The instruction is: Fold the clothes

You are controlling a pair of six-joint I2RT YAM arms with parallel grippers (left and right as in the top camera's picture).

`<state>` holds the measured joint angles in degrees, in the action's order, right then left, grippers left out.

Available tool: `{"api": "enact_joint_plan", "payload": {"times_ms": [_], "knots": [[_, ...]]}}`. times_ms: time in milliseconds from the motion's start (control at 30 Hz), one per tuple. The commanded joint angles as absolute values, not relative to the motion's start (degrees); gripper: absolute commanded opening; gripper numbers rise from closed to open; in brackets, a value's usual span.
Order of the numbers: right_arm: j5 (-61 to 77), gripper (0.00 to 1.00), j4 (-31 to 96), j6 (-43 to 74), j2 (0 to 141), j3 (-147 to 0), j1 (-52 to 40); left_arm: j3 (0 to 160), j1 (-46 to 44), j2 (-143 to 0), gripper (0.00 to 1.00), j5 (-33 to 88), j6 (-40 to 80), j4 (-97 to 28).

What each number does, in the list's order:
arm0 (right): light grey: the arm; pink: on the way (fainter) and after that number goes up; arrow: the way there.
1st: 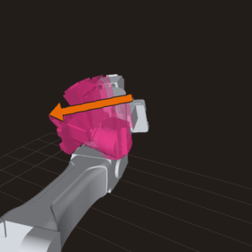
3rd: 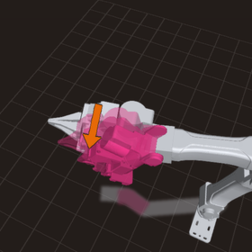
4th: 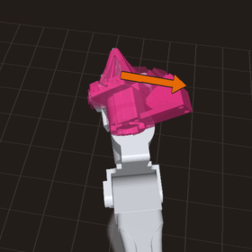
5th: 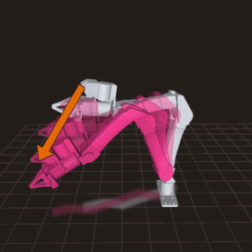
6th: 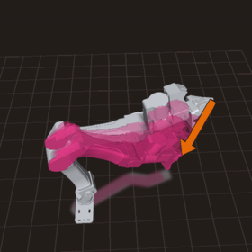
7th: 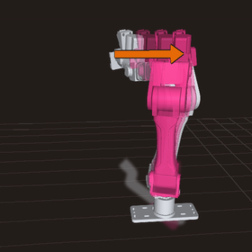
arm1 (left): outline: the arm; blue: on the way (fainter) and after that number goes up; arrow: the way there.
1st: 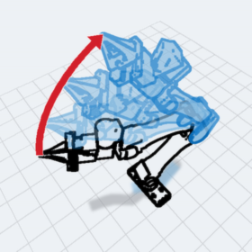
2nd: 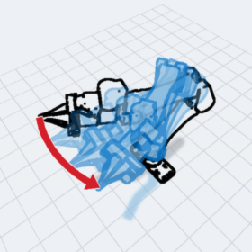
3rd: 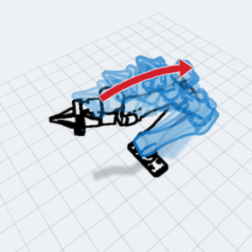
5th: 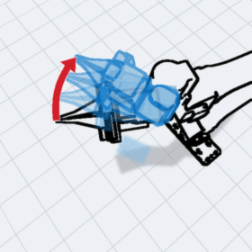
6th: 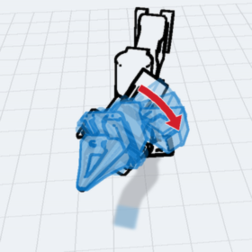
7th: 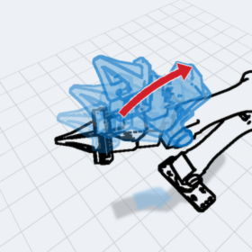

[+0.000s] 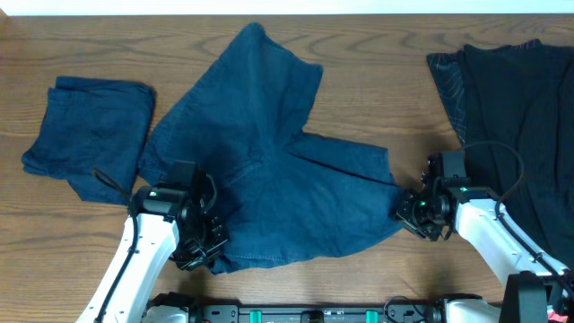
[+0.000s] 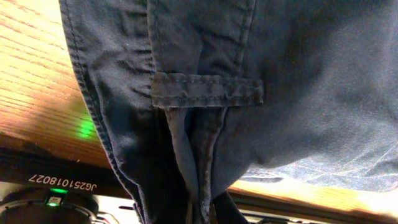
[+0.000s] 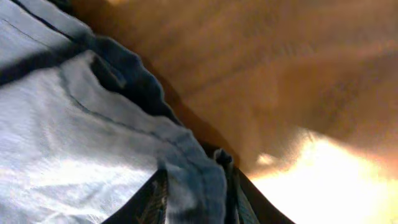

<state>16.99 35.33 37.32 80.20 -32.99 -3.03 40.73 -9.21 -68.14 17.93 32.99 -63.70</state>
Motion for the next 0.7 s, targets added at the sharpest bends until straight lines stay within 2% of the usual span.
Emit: {"api": "enact_joint_plan", "payload": {"times_ms": [0,33,100,133,467,567,600,667], "knots": [[16.5,0.07,36.2,36.3,80.2,-32.7,-2.5,40.8,-8.9,-67.7,0.15,16.9,32.6,-64.2],[16.5,0.01,36.2,36.3,80.2,-32.7,-2.5,40.8,-8.9,-67.7,0.31,16.9,32.6,-64.2],[16.5,0.01,36.1,36.3,80.1,-32.7,-2.5,41.0,-8.9,-67.7,0.56,16.9,32.6,-64.2],[16.6,0.01,35.7,36.3,80.1,-32.7,-2.5,41.3,-8.9,-67.7,0.60,16.9,32.6,-64.2],[16.8,0.01,32.3,35.8,79.0,-32.9,-1.2,46.1,-9.0,-66.7,0.61,19.7,34.3,-70.8],[16.8,0.01,32.1,35.4,79.0,-32.9,-1.0,45.2,-9.0,-66.7,0.63,20.5,41.2,-74.6],[16.8,0.01,32.1,35.4,79.0,-32.9,-1.0,44.6,-9.0,-66.5,0.67,21.9,43.2,-75.0],[16.8,0.01,32.0,35.1,79.0,-32.9,-1.0,42.7,-9.0,-66.1,0.68,26.7,45.2,-73.5]]}}
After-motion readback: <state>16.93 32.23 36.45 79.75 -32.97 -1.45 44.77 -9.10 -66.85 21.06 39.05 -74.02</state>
